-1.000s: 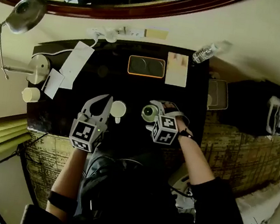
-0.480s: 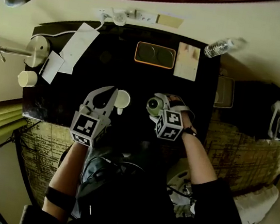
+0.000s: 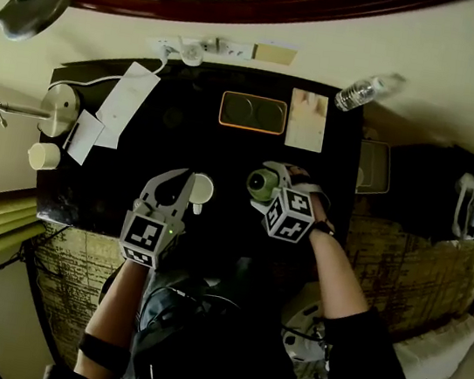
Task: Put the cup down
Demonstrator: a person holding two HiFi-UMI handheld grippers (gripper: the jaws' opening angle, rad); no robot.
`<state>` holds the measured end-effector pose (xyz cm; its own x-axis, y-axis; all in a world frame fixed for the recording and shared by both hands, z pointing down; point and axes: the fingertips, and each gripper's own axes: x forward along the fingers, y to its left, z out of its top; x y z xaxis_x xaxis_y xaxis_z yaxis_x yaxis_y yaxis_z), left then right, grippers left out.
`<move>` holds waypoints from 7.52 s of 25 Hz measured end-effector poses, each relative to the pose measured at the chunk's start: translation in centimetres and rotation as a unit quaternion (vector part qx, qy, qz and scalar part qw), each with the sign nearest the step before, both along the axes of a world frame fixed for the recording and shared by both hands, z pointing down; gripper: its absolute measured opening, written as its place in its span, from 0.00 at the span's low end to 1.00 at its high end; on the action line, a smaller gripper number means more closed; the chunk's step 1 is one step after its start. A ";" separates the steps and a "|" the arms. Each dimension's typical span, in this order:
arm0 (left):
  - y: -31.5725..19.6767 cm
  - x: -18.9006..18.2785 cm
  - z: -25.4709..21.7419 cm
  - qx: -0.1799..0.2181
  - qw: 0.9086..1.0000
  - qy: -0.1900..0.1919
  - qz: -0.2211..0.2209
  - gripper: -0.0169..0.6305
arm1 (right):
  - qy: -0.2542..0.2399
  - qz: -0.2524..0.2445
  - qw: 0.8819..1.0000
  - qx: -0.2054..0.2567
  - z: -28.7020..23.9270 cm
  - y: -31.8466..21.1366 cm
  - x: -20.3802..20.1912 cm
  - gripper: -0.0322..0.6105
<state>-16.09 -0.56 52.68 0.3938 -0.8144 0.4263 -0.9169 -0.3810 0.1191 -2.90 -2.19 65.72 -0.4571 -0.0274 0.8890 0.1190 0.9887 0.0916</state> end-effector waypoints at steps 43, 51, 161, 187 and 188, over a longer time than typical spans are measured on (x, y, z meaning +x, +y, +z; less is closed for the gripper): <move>-3.5 -2.1 1.4 -0.011 0.999 -0.003 -0.044 0.01 | -0.056 0.136 0.989 0.030 -0.1 -19.8 -4.0 0.74; -3.4 -2.7 0.3 -0.007 0.999 -0.007 -0.043 0.01 | -0.060 0.146 0.987 0.033 -1.5 -19.2 -3.2 0.75; 3.3 4.3 14.4 -0.335 0.897 -0.190 0.216 0.83 | -0.283 0.530 0.795 -0.086 -3.9 2.3 8.8 0.05; -6.0 4.1 11.0 -0.294 0.902 -0.197 0.246 0.65 | -0.285 0.448 0.839 -0.120 -4.3 2.4 3.1 0.05; -7.0 4.0 10.8 -0.290 0.902 -0.201 0.250 0.65 | -0.288 0.443 0.840 -0.121 -4.5 2.3 2.5 0.05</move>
